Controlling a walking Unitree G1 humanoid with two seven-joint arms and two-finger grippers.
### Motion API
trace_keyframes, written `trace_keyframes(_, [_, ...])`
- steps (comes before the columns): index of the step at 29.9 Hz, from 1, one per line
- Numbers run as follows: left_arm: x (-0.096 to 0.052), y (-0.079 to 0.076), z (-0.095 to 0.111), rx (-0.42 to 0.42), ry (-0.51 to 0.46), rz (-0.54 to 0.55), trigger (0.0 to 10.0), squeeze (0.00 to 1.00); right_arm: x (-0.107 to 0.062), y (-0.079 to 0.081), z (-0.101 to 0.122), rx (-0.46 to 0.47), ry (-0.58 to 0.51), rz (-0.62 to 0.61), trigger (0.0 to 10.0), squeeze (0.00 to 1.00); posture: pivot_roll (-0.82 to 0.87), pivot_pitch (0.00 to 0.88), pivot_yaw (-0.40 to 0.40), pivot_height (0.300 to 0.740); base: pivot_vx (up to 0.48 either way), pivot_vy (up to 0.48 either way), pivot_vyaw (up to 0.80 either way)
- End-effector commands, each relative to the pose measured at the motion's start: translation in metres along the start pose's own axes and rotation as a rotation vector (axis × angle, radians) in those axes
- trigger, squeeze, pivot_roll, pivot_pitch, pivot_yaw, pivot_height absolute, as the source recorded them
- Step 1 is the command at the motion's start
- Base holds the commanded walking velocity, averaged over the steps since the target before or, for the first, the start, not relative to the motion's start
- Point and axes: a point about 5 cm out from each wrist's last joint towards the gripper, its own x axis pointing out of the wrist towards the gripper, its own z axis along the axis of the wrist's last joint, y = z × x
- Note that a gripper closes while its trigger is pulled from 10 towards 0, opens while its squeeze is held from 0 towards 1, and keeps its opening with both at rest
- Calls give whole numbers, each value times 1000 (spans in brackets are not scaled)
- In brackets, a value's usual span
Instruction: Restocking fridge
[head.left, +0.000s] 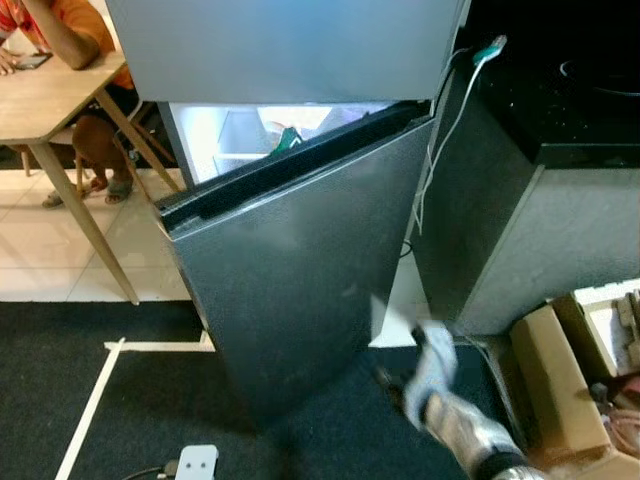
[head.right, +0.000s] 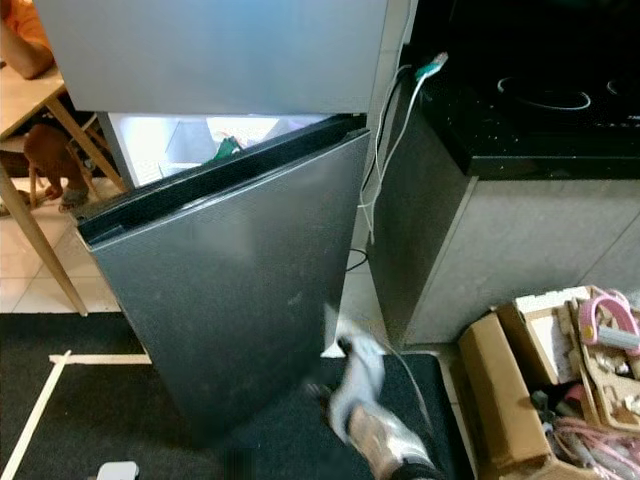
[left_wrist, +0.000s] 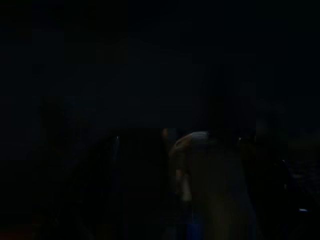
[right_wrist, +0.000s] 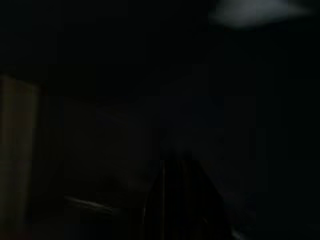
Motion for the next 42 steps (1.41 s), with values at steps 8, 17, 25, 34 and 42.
trace_keyframes(8, [4,-3,8,74,-1,-32,10000,0,-8,-22,-33,-19,62,-121,10000,0,-11,61,-5,740,0,0,500])
trace_keyframes(17, [12,-9,30,119,-42,-58,10000,0,-7,-21,-53,62,9,-147,10000,0,0,66,7,740,0,0,800])
trace_keyframes(25, [14,-12,38,142,-79,-56,10000,0,-5,-17,-50,1,12,-142,10000,0,0,71,9,740,0,0,800])
trace_keyframes(34, [14,-16,43,135,-116,-66,10000,0,-4,-15,-52,-14,11,-140,10000,0,1,72,2,740,0,0,800])
trace_keyframes(42, [15,-22,50,154,-156,-84,10000,0,-6,-22,-51,52,-9,-187,10000,0,0,74,2,740,0,0,159])
